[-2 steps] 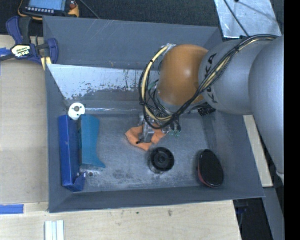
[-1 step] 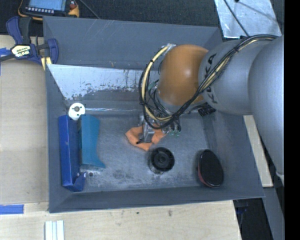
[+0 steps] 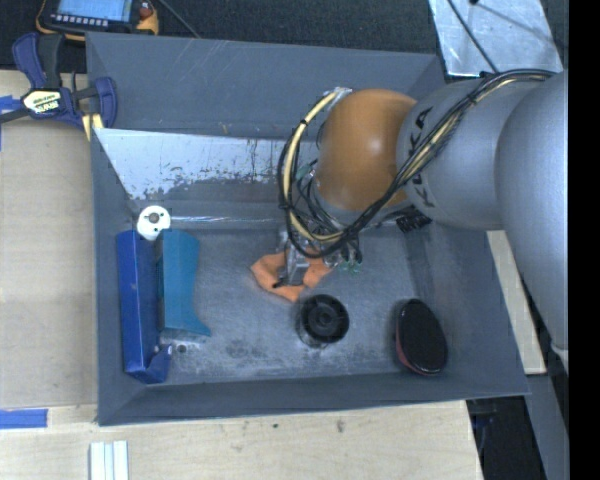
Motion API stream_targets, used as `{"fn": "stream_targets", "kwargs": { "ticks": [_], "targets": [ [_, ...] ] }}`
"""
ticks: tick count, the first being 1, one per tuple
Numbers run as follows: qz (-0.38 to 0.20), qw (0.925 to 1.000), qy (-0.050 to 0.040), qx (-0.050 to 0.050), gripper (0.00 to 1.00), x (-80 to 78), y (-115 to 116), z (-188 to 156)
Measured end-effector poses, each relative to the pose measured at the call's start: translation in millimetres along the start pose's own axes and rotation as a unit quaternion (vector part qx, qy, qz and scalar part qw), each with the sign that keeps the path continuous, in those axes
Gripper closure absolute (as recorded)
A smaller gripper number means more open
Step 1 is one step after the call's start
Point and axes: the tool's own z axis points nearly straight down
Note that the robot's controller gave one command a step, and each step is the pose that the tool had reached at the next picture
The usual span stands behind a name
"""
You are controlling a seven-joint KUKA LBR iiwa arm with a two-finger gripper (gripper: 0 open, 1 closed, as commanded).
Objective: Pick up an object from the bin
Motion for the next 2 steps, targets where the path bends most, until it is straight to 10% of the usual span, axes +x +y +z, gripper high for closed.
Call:
{"fn": "stream_targets", "kwargs": {
  "ticks": [1,2],
  "targets": [
    [0.000,1.0000,0.0000,0.000,1.00,0.0,0,0],
    [-0.008,1.0000,-0.0012,0.001,1.00,30.4,-28,-154]
  ]
}}
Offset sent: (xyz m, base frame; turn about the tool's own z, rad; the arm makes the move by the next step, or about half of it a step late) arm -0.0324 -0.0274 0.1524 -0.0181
